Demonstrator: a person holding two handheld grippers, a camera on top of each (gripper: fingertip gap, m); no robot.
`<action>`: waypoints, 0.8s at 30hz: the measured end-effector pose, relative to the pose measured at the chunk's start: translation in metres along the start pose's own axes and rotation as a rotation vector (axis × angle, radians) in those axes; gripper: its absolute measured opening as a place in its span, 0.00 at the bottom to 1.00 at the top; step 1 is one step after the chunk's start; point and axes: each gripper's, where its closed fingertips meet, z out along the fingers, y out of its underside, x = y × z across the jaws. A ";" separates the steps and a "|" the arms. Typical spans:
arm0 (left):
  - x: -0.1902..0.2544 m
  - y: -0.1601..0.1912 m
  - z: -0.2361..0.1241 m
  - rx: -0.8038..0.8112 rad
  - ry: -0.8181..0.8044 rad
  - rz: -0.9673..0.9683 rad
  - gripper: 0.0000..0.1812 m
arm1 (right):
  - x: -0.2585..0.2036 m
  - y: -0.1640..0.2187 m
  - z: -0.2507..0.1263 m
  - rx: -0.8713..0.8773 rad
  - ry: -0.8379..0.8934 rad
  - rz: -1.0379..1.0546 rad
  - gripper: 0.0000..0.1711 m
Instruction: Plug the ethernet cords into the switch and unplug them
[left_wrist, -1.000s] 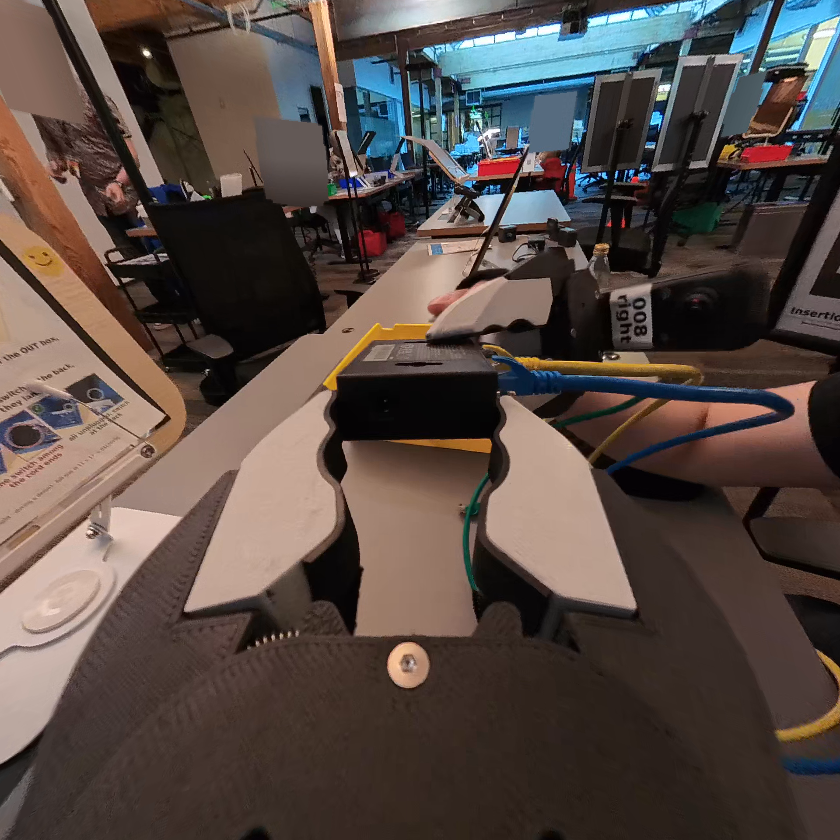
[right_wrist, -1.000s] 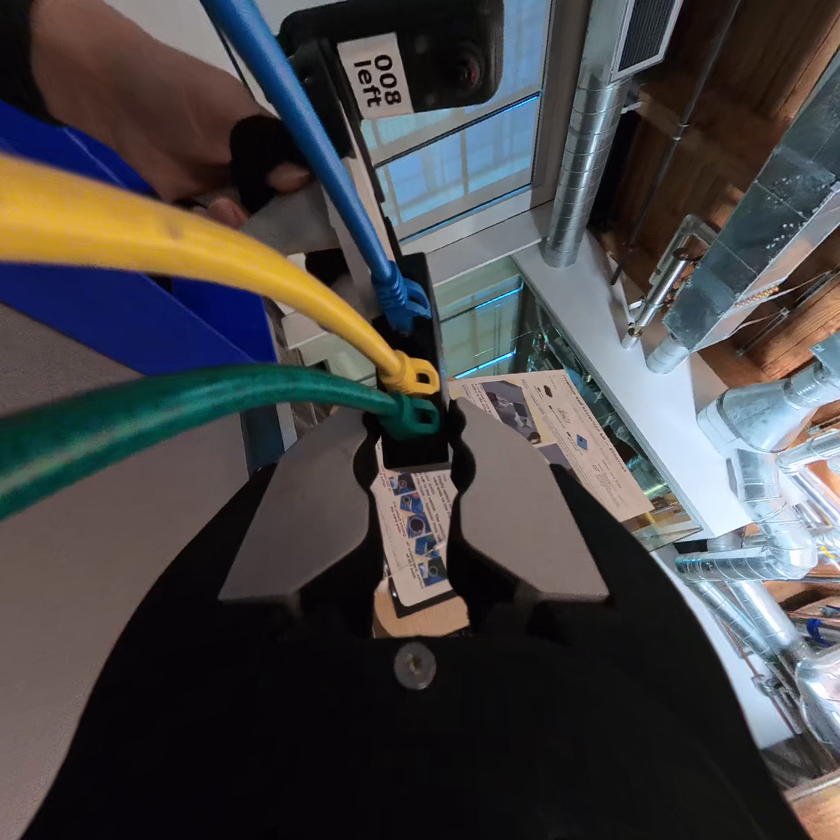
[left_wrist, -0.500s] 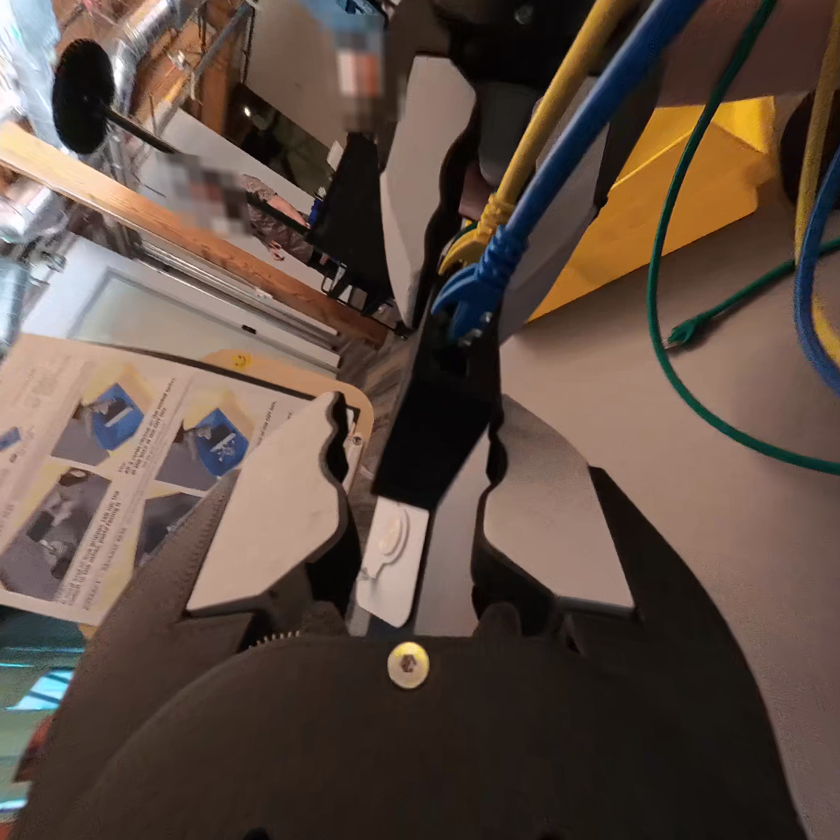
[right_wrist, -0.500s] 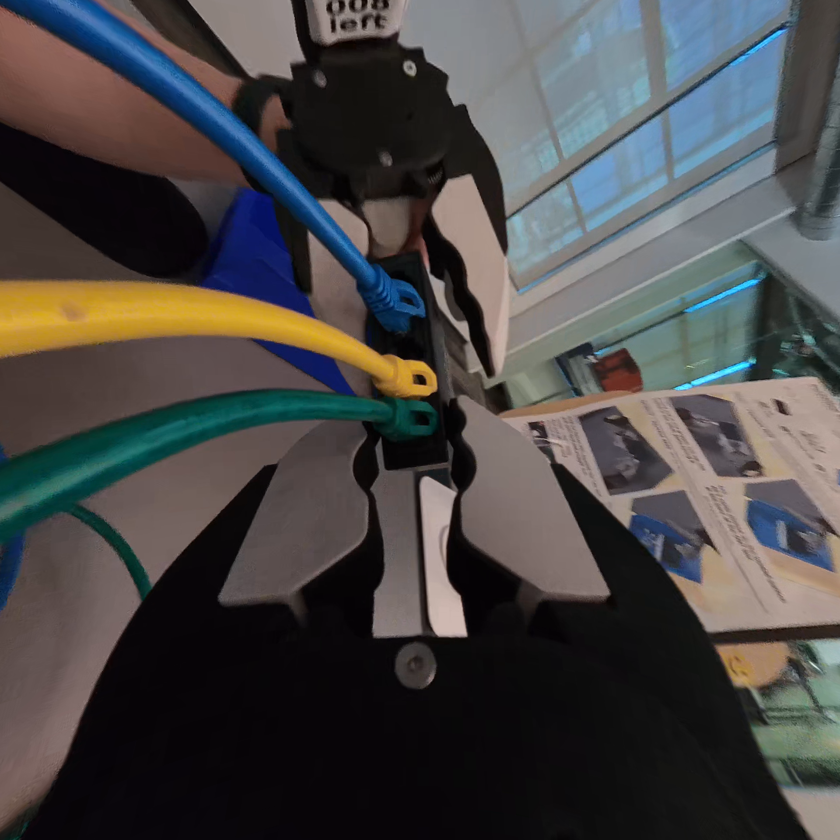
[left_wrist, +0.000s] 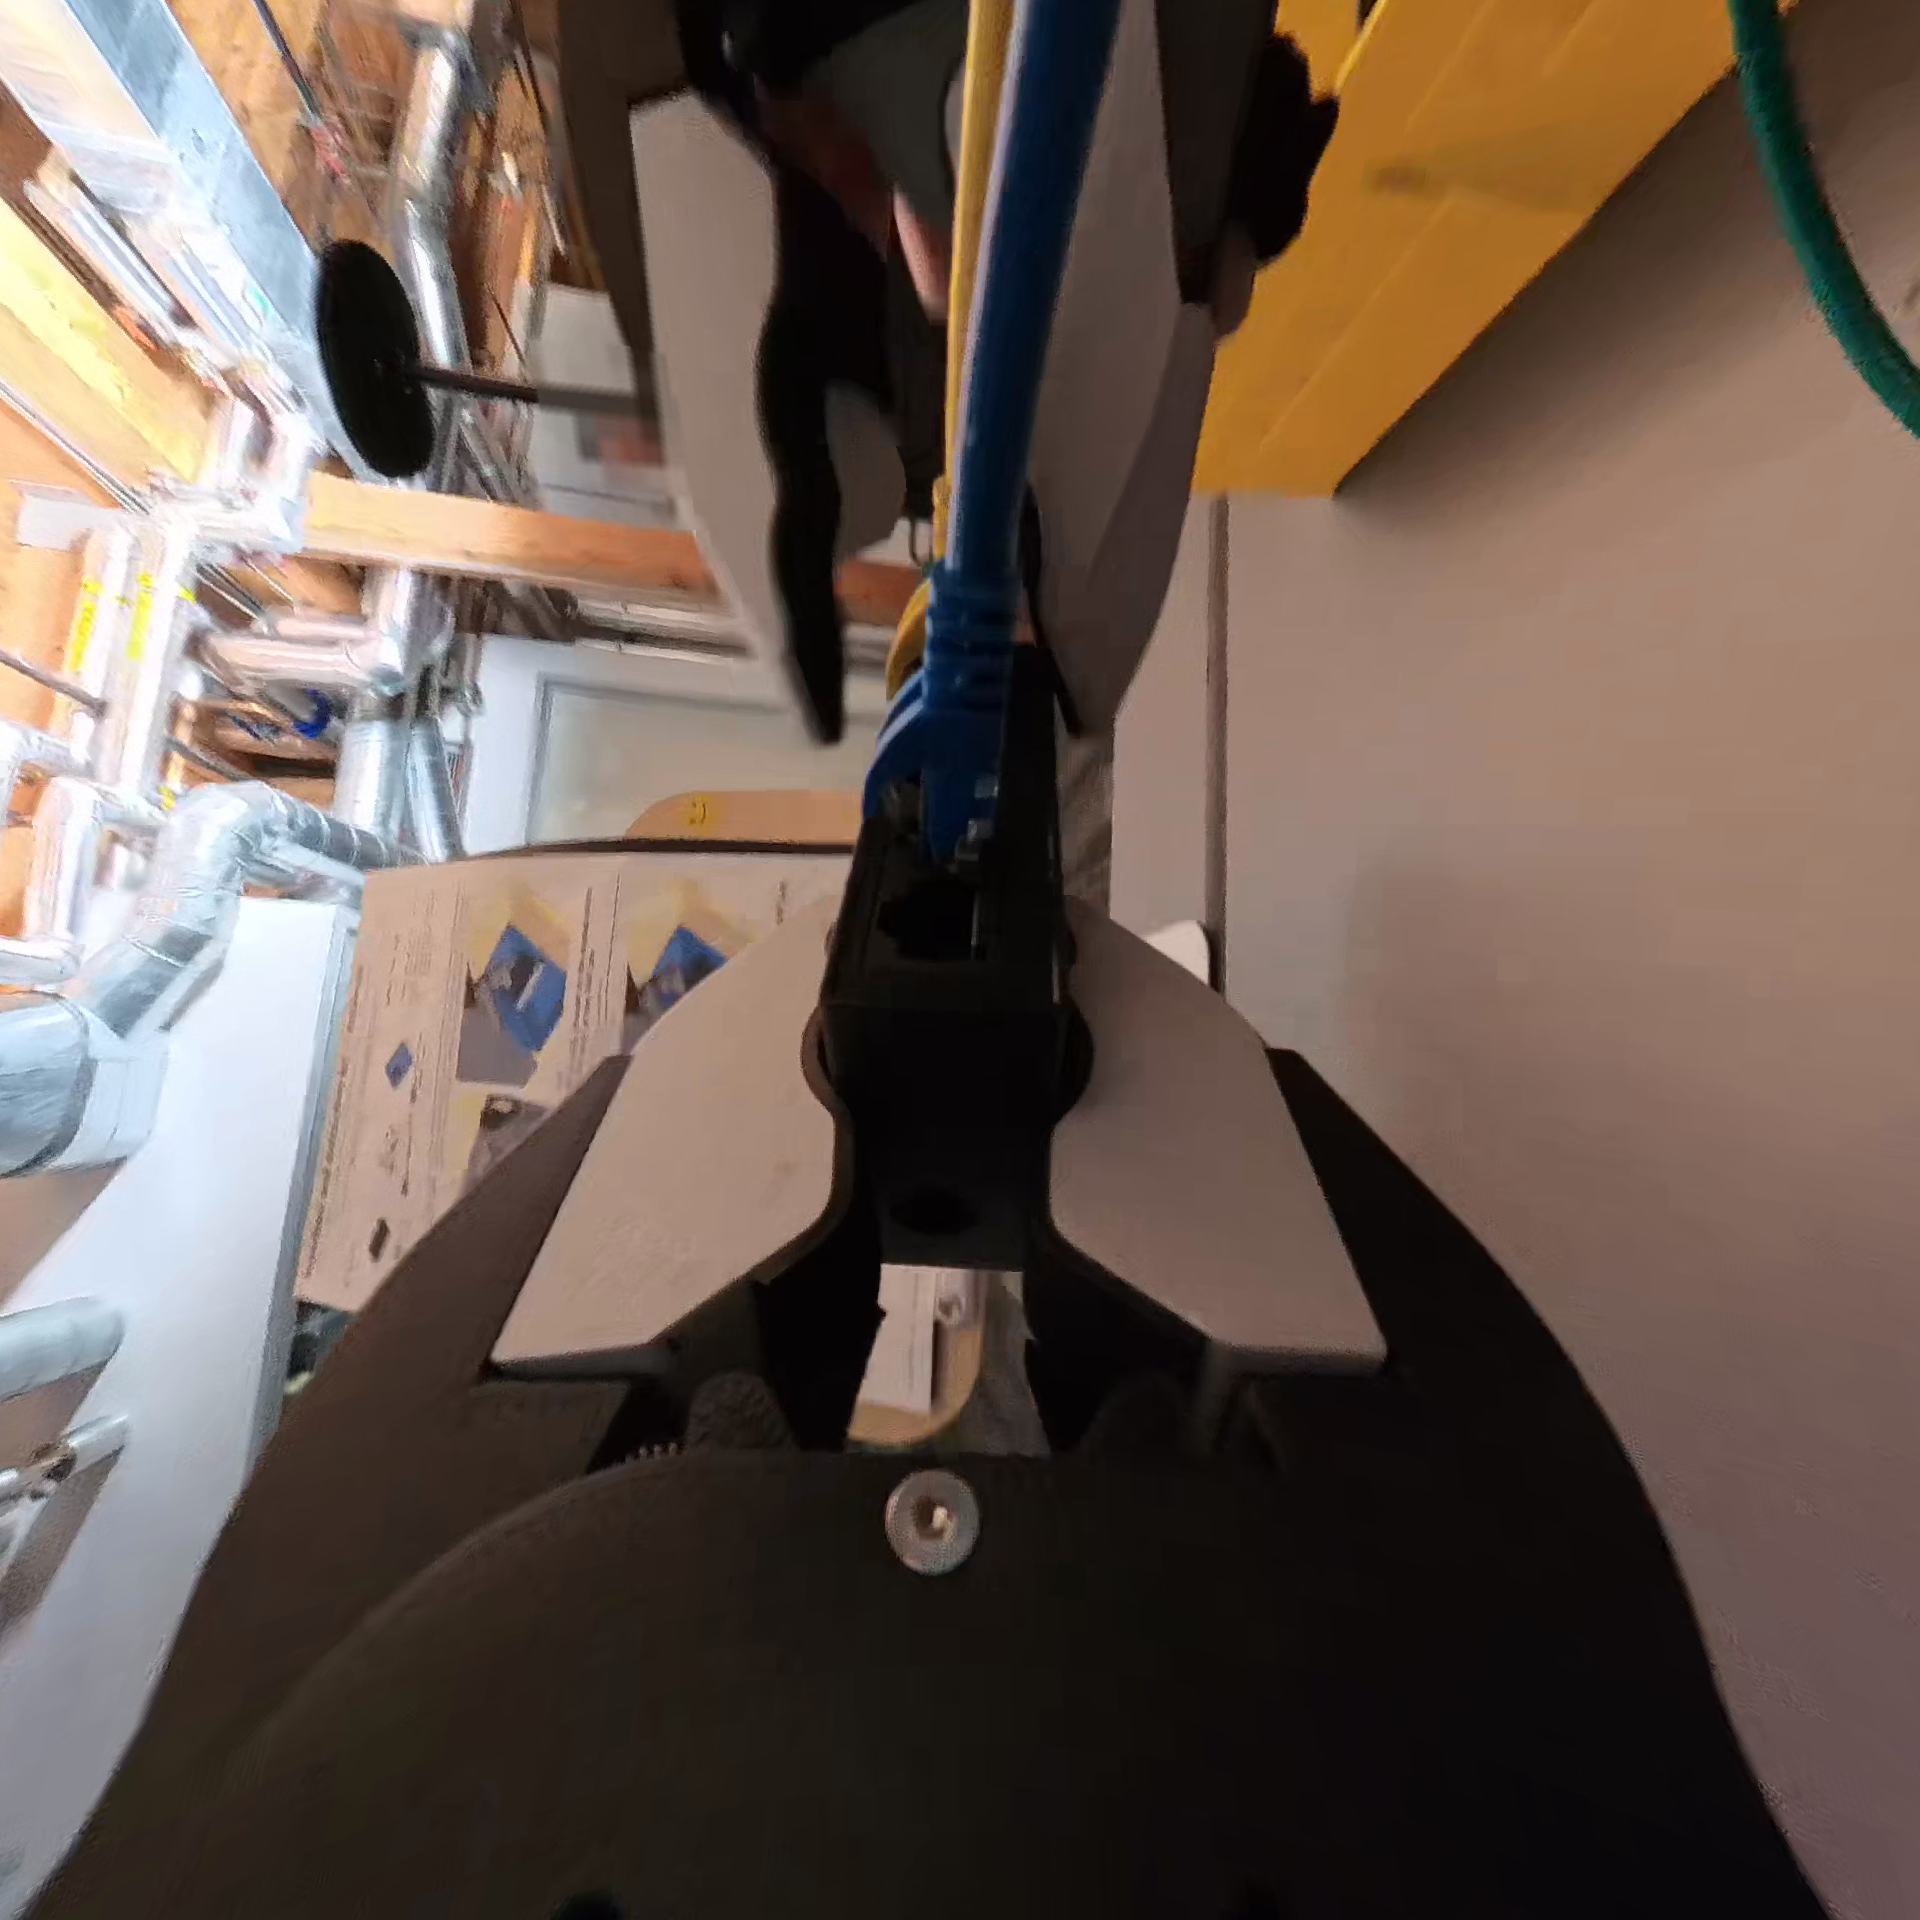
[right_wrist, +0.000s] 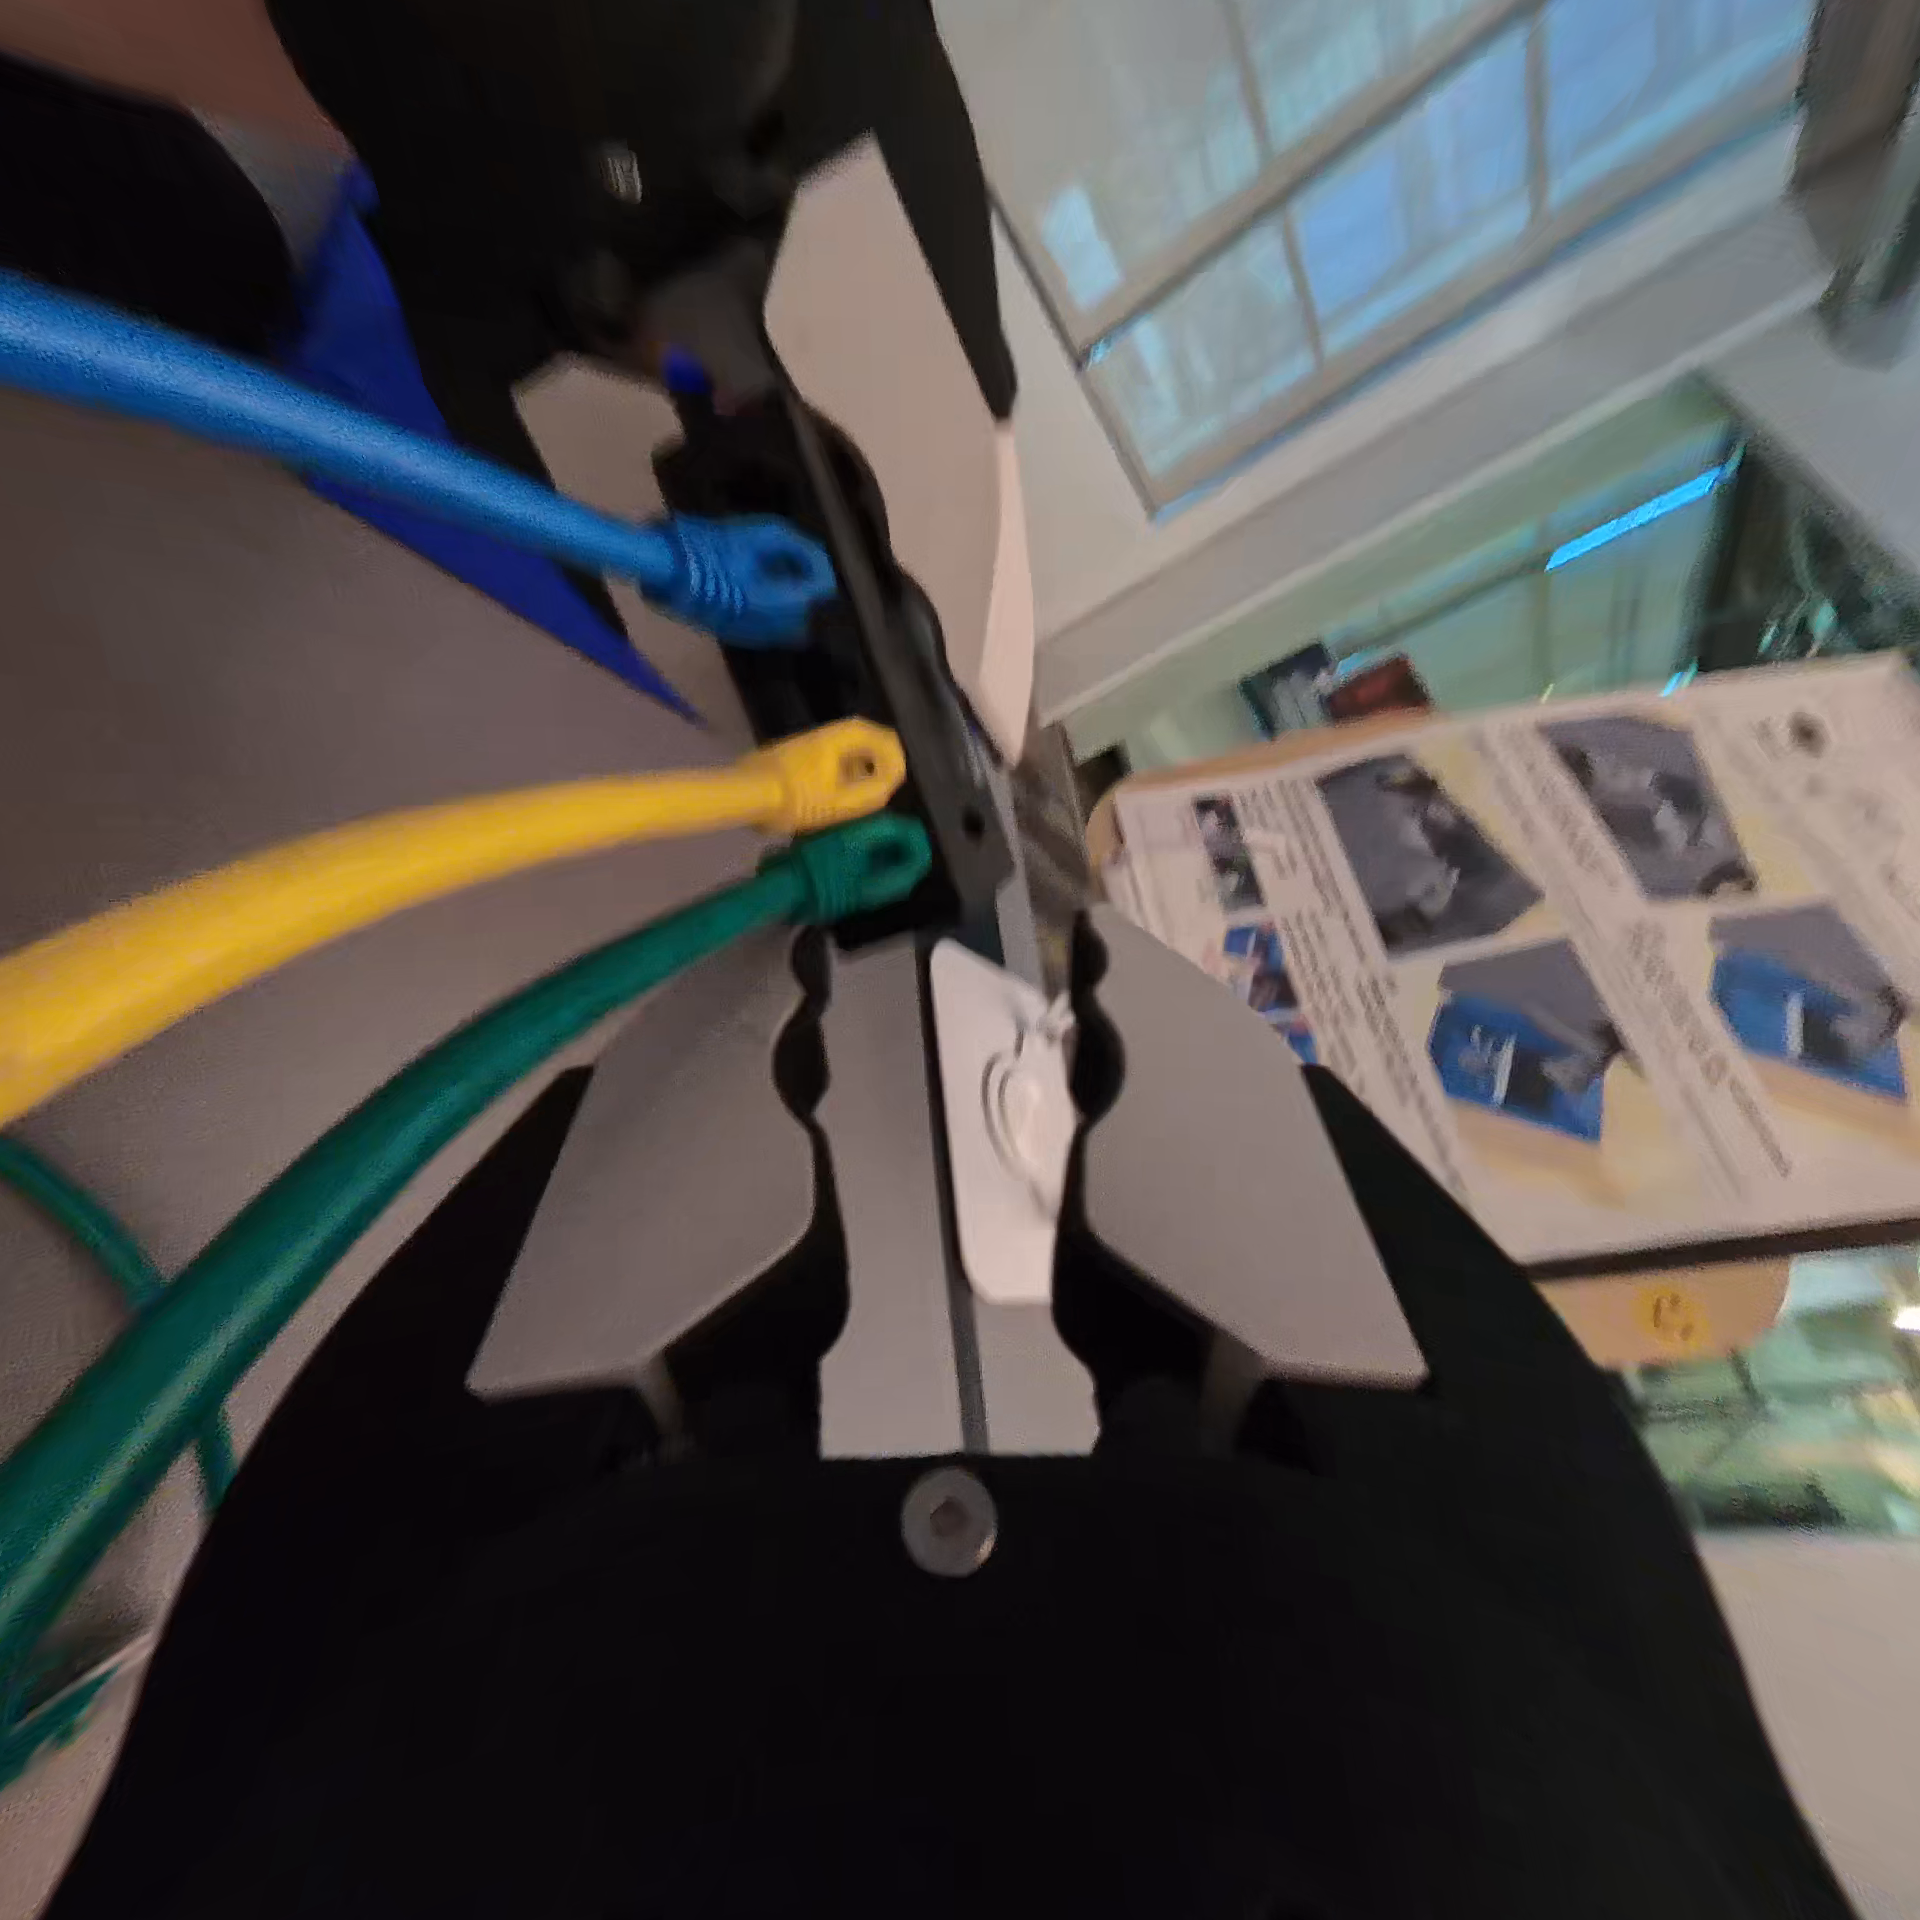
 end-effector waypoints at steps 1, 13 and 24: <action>-0.003 0.007 -0.001 -0.024 0.003 -0.012 0.16 | 0.006 0.011 -0.003 -0.047 0.018 0.030 0.21; -0.035 0.060 -0.012 -0.199 -0.091 -0.024 0.17 | 0.082 -0.105 -0.086 0.129 0.303 0.448 0.16; -0.032 0.060 -0.018 -0.282 -0.045 0.063 0.17 | 0.006 -0.090 0.012 -0.080 0.143 -0.003 0.16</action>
